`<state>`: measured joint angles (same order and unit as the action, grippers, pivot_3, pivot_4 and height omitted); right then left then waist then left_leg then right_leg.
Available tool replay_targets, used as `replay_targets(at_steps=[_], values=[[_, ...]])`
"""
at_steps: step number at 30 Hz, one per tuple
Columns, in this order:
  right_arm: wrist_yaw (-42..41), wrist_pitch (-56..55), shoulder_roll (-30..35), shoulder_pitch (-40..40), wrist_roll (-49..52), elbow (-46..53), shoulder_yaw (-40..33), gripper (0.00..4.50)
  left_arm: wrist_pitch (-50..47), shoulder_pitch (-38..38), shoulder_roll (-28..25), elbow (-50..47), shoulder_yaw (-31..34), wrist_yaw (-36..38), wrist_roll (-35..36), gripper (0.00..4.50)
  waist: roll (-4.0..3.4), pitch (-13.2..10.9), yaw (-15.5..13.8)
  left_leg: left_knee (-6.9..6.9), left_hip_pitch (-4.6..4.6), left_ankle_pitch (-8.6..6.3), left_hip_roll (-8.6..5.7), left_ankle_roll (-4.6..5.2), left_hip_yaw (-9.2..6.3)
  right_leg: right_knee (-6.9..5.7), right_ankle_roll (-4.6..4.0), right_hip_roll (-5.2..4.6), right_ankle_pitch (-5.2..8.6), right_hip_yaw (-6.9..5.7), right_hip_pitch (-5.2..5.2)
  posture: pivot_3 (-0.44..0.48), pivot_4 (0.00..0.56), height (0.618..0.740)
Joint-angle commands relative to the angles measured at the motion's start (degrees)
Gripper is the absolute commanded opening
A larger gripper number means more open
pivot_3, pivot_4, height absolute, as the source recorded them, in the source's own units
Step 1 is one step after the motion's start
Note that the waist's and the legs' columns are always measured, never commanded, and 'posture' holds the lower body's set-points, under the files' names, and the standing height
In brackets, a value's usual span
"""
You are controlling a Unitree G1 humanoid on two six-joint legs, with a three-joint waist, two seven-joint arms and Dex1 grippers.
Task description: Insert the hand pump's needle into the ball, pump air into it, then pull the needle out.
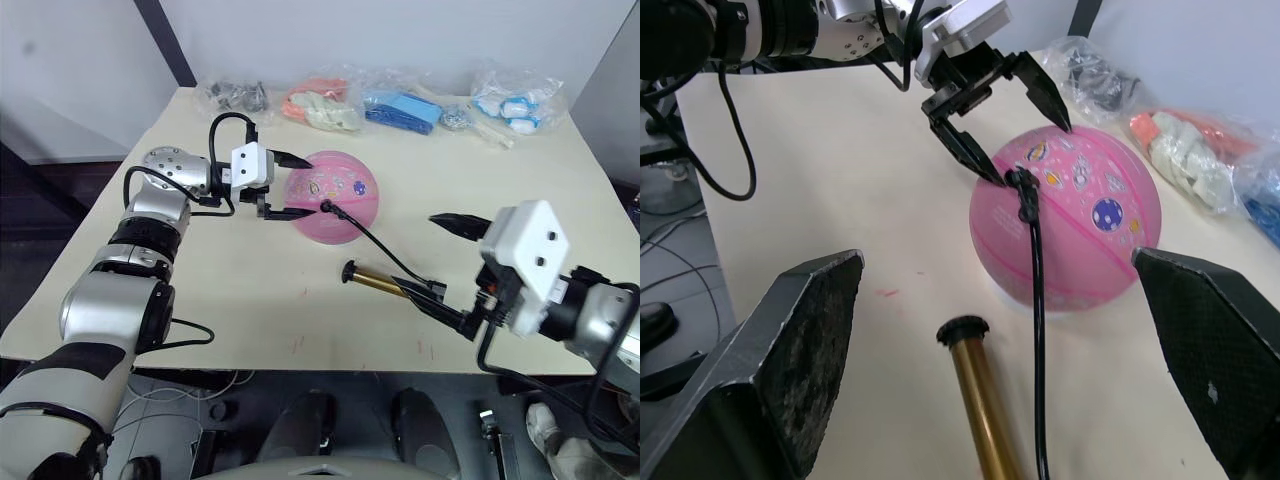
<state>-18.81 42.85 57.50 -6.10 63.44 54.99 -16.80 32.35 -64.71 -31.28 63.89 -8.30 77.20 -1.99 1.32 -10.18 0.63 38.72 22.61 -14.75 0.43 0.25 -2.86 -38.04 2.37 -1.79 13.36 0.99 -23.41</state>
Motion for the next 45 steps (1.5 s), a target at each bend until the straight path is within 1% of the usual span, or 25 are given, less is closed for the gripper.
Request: replay_targets(at_steps=[1, 5, 7, 10, 13, 15, 16, 17, 19, 20, 25, 28, 31, 32, 37, 45], values=[[2.85, 2.00, -1.98, -8.08, -5.58, -1.80, 9.87, 4.50, -0.69, 0.73, 0.60, 1.31, -0.90, 0.62, -1.48, 4.43, -0.02, 0.01, 0.10, 0.02, 0.03, 0.01, 0.01, 0.01, 0.00, 0.01, 0.01, 0.00, -0.04, 0.00, 0.00, 0.000, 0.150, 0.740], [8.16, 9.70, -5.52, -20.73, -17.73, -7.54, 24.31, 4.50, -0.83, 0.79, 0.89, 1.33, -0.80, 0.72, -1.42, 4.43, -0.04, 0.01, -0.07, 0.08, 0.03, 0.03, 0.01, 0.04, 0.02, -0.02, 0.00, 0.00, -0.06, 0.01, -0.02, 0.000, 0.150, 0.740], [6.12, 10.77, -7.94, -26.05, -21.49, -11.41, 29.86, 4.50, -0.83, 0.90, 0.96, 1.25, -0.85, 0.72, -1.51, 4.43, -0.04, 0.02, -0.12, 0.10, 0.10, 0.04, -0.01, 0.06, -0.03, 0.01, -0.02, -0.02, -0.08, -0.04, -0.03, 0.000, 0.150, 0.740], [4.52, 11.35, -12.80, -31.98, -26.49, -17.39, 35.41, 4.50, -1.31, 1.07, 1.28, 1.12, -0.70, 0.66, -1.47, 4.43, -0.06, 0.02, 0.09, 0.10, 0.15, 0.04, -0.03, 0.07, 0.00, 0.00, -0.02, -0.02, -0.09, 0.00, -0.08, 0.000, 0.150, 0.740], [2.55, 10.84, -15.80, -35.47, -31.85, -21.48, 39.51, 4.50, -1.58, 1.16, 1.49, 0.87, -0.51, 0.56, -1.53, 4.43, -0.07, 0.03, -0.34, 0.10, 0.22, 0.04, -0.04, 0.07, -0.09, 0.00, -0.03, -0.04, -0.08, -0.09, -0.10, 0.000, 0.150, 0.740], [1.18, 10.20, -19.35, -38.32, -34.59, -25.56, 42.03, 4.50, -2.12, 1.06, 1.63, 0.75, -0.29, 0.31, -1.50, 4.43, -0.07, 0.03, -0.16, 0.10, 0.24, 0.04, -0.07, 0.07, -0.07, 0.01, -0.02, -0.08, -0.09, -0.09, -0.11, 0.000, 0.150, 0.740], [0.31, 9.76, -20.88, -39.60, -36.04, -27.43, 43.15, 4.12, -2.27, 1.06, 1.64, 0.70, -0.24, 0.23, -1.55, 4.50, -0.08, 0.03, -0.02, 0.10, 0.24, 0.04, -0.09, 0.07, -0.04, 0.01, -0.01, -0.10, -0.10, -0.06, -0.11, 0.000, 0.150, 0.740], [-0.32, 9.38, -22.22, -40.69, -37.50, -29.16, 44.02, 4.02, -2.36, 1.10, 1.62, 0.64, -0.24, 0.25, -1.62, 4.50, -0.08, 0.03, 0.02, 0.10, 0.22, 0.04, -0.09, 0.08, -0.03, 0.00, 0.02, -0.10, -0.11, -0.04, -0.11, 0.000, 0.150, 0.740], [-1.57, 7.57, -24.11, -42.54, -41.31, -32.47, 46.11, 3.34, -2.53, 1.15, 1.61, 0.49, -0.26, 0.20, -1.69, 4.50, -0.08, 0.03, 0.05, 0.10, 0.19, 0.04, -0.09, 0.08, -0.06, -0.04, 0.02, -0.08, -0.11, -0.06, -0.11, 0.000, 0.150, 0.740], [-2.29, 6.66, -24.77, -43.14, -43.13, -33.79, 46.94, 3.34, -2.63, 1.16, 1.62, 0.40, -0.26, 0.15, -1.69, 4.50, -0.08, 0.03, -0.07, 0.10, 0.18, 0.05, -0.09, 0.09, -0.07, -0.06, 0.02, -0.07, -0.11, -0.07, -0.12, 0.000, 0.150, 0.740], [-4.74, 3.89, -28.07, -44.88, -49.32, -38.72, 48.36, 3.34, -3.12, 1.49, 1.67, -0.09, -0.14, -0.11, -1.56, 4.50, -0.08, 0.03, -0.02, 0.10, 0.21, 0.05, -0.13, 0.09, -0.05, -0.03, 0.02, -0.12, -0.12, -0.07, -0.12, 0.000, 0.150, 0.740], [-6.31, 3.37, -29.10, -44.88, -51.82, -39.84, 48.20, 3.34, -3.34, 1.61, 1.65, -0.34, -0.10, -0.18, -1.54, 4.50, -0.08, 0.03, -0.03, 0.10, 0.21, 0.05, -0.13, 0.09, -0.07, -0.05, 0.02, -0.11, -0.12, -0.08, -0.13, 0.000, 0.150, 0.740], [-8.16, 2.32, -30.72, -45.26, -53.59, -40.62, 48.23, 2.51, -3.62, 1.72, 1.66, -0.56, -0.06, -0.43, -1.53, 4.50, -0.08, 0.03, 0.02, 0.10, 0.20, 0.05, -0.13, 0.09, -0.10, -0.06, 0.02, -0.11, -0.12, -0.10, -0.13, 0.000, 0.150, 0.740], [-8.67, 1.96, -31.28, -45.36, -54.25, -40.81, 48.29, 2.02, -3.70, 1.76, 1.69, -0.62, -0.06, -0.50, -1.52, 4.50, -0.08, 0.03, 0.04, 0.10, 0.20, 0.05, -0.13, 0.09, -0.10, -0.06, 0.02, -0.11, -0.12, -0.10, -0.13, 0.000, 0.150, 0.740], [-10.51, 1.30, -33.61, -45.23, -56.86, -41.65, 47.52, 2.02, -3.92, 1.91, 1.77, -0.95, -0.04, -0.66, -1.41, 4.50, -0.08, 0.03, 0.00, 0.10, 0.20, 0.06, -0.13, 0.09, -0.10, -0.07, 0.02, -0.11, -0.12, -0.10, -0.13, 0.000, 0.150, 0.740], [-11.98, 0.98, -35.31, -44.77, -59.79, -42.84, 46.44, 2.02, -4.23, 1.99, 1.91, -1.35, -0.02, -0.83, -1.33, 4.50, -0.09, 0.03, 0.01, 0.10, 0.20, 0.06, -0.13, 0.09, -0.11, -0.07, 0.02, -0.11, -0.12, -0.11, -0.13, 0.000, 0.150, 0.740]])
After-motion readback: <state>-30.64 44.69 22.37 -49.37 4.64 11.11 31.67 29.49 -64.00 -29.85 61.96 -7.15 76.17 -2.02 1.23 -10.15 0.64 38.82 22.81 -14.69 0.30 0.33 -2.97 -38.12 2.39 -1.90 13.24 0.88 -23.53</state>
